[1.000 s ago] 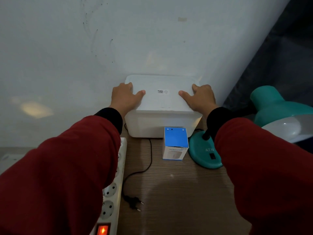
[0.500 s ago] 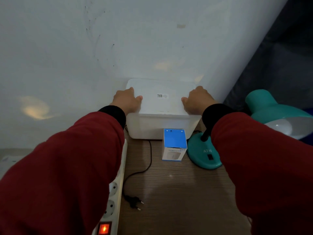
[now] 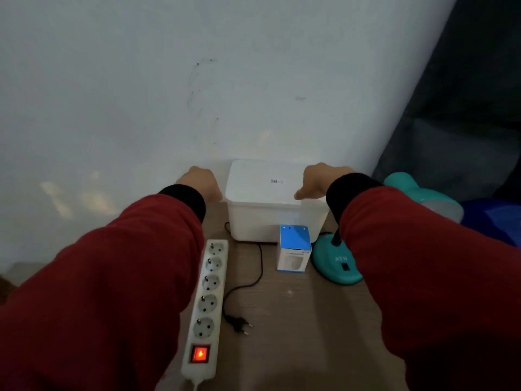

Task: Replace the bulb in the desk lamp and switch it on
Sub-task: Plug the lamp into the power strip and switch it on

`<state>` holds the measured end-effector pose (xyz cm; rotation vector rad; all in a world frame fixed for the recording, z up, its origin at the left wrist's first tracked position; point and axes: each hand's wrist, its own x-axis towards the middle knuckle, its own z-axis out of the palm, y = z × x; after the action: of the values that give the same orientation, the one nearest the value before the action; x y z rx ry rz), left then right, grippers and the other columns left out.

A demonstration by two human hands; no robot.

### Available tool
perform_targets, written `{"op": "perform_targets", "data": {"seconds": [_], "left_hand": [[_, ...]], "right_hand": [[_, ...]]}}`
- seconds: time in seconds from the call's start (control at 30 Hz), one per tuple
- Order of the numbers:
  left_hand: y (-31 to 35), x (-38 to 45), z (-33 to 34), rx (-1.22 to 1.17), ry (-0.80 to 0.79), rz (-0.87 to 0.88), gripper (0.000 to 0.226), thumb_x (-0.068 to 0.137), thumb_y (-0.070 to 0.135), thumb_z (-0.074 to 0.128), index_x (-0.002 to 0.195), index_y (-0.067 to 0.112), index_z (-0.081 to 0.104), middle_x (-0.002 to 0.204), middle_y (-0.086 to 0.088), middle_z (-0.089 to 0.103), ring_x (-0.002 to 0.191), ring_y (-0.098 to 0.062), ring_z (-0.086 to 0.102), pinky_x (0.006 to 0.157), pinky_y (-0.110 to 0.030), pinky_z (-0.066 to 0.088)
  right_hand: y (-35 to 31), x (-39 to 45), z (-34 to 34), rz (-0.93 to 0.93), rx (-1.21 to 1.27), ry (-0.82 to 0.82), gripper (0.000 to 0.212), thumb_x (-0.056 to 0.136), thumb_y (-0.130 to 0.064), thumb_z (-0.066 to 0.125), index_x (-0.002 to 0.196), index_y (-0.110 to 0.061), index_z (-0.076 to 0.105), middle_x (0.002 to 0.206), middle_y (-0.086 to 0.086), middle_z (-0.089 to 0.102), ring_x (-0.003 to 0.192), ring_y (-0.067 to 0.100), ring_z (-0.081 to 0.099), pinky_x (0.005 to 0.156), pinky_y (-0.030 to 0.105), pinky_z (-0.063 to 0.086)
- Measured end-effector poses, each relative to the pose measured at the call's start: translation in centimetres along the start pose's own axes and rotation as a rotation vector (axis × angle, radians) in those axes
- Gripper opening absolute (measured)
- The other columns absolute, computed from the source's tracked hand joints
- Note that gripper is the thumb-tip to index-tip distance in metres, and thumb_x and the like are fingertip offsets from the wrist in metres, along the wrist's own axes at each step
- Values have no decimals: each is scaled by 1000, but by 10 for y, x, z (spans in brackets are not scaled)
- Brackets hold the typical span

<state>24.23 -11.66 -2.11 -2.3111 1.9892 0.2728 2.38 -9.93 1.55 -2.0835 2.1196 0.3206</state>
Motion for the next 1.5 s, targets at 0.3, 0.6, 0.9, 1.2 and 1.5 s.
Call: {"op": "perform_targets", "data": {"seconds": [0.3, 0.6, 0.9, 1.2, 1.5], "left_hand": [[-41, -75, -1, -57, 60, -32, 46, 92, 33, 54, 124, 0, 52, 131, -17, 50, 117, -30, 53, 77, -29, 39], [-71, -122, 63, -260, 56, 13, 55, 94, 45, 44, 130, 5, 53, 137, -12, 53, 132, -28, 41, 107, -34, 33], [-84, -169, 159, -546, 14, 13, 49, 94, 35, 52, 138, 16, 45, 138, -7, 54, 131, -22, 46, 110, -32, 29], [-89, -182, 195, -875, -70, -25, 47, 88, 14, 63, 133, 19, 52, 128, -3, 63, 115, -14, 60, 91, -15, 35], [-92, -181, 197, -1017, -111, -73, 47, 89, 11, 63, 134, 19, 52, 127, -3, 63, 118, -14, 56, 89, -16, 35]], "right_hand": [[-44, -59, 27, -104, 104, 31, 46, 91, -38, 57, 124, -6, 54, 128, 11, 56, 111, 28, 57, 81, 33, 42], [-85, -96, 115, -220, 439, 63, 50, 91, -32, 58, 136, -12, 50, 138, 9, 54, 130, 26, 46, 109, 31, 35], [-105, -116, 214, -67, 801, 32, 50, 86, -18, 65, 134, -20, 52, 122, 8, 64, 115, 21, 58, 100, 33, 47], [-114, -113, 248, -59, 784, 34, 50, 81, -15, 68, 130, -18, 55, 126, 4, 63, 116, 17, 59, 95, 28, 47], [-117, -103, 245, -66, 633, 21, 48, 84, -7, 63, 130, -15, 55, 127, 9, 62, 116, 22, 59, 99, 33, 50]]}}
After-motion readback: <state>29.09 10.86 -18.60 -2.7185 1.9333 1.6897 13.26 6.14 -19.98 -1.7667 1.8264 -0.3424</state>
